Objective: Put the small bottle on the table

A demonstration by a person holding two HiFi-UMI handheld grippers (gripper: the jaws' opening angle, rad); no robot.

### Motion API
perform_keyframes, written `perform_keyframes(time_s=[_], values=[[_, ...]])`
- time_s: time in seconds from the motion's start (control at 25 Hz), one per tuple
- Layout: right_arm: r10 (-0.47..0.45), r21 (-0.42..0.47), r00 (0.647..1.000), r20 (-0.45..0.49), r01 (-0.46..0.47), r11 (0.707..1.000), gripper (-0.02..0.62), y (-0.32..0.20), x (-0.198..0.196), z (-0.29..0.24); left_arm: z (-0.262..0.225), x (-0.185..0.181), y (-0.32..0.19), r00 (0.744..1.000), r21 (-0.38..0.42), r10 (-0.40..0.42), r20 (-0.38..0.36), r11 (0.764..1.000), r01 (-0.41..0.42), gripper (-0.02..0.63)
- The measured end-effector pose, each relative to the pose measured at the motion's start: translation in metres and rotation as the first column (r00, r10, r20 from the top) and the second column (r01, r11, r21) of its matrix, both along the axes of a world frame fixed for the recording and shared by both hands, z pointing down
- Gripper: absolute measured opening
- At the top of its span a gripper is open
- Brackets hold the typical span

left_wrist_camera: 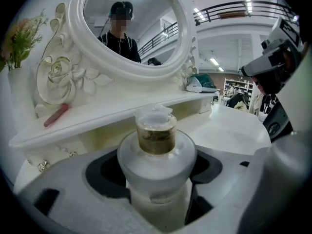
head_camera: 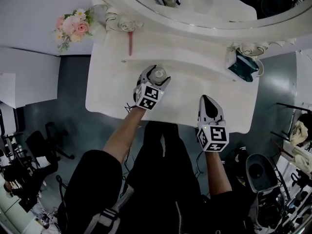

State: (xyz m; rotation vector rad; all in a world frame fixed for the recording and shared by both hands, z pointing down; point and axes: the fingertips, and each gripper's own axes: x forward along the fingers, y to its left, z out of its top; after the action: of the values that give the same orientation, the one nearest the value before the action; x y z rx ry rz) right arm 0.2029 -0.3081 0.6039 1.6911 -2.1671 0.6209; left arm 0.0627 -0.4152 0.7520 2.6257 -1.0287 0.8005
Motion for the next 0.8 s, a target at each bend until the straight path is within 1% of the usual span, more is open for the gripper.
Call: perform_keyframes(time_s=[0.08,0.32,0.6,0.72,0.76,0.8], values=[[0.001,0.001,1.000,0.000,-0.001,1.000,0.002,0.001,0.000,-0.001,0.004,-0.001,0.003,1.000,-0.007,0.003,0.007,1.000,-0.003,0.339],[0.005,-0.005,1.000,0.006,-0.005,1.000,0.002,0.002,0.001,0.001,0.004,-0.003,0.003,1.000,-0.023,-0.008,-0.003,1.000,0.008,0.340],[-0.010,-0.007,1.000,0.013,0.010,1.000,0.002,0.006,-0.008,0.001,0.008,-0.006,0.006,1.000,-0.022,-0.008,0.018,1.000,0.008,0.342],[-0.018,0.000,1.000,0.014,0.018,1.000,0.002,0.006,-0.010,-0.003,0.009,-0.006,0.007,0.999,-0.036,-0.007,0.035,0.999,0.009,0.349],[-0.020,0.004,1.000,0.014,0.020,1.000,0.002,0.005,-0.010,-0.004,0.009,-0.007,0.007,0.999,-0.044,-0.009,0.037,0.999,0.011,0.375],[-0.022,0.008,1.000,0.013,0.022,1.000,0.002,0.005,-0.010,-0.006,0.008,-0.008,0.008,0.999,-0.049,-0.015,0.034,0.999,0.017,0.418]])
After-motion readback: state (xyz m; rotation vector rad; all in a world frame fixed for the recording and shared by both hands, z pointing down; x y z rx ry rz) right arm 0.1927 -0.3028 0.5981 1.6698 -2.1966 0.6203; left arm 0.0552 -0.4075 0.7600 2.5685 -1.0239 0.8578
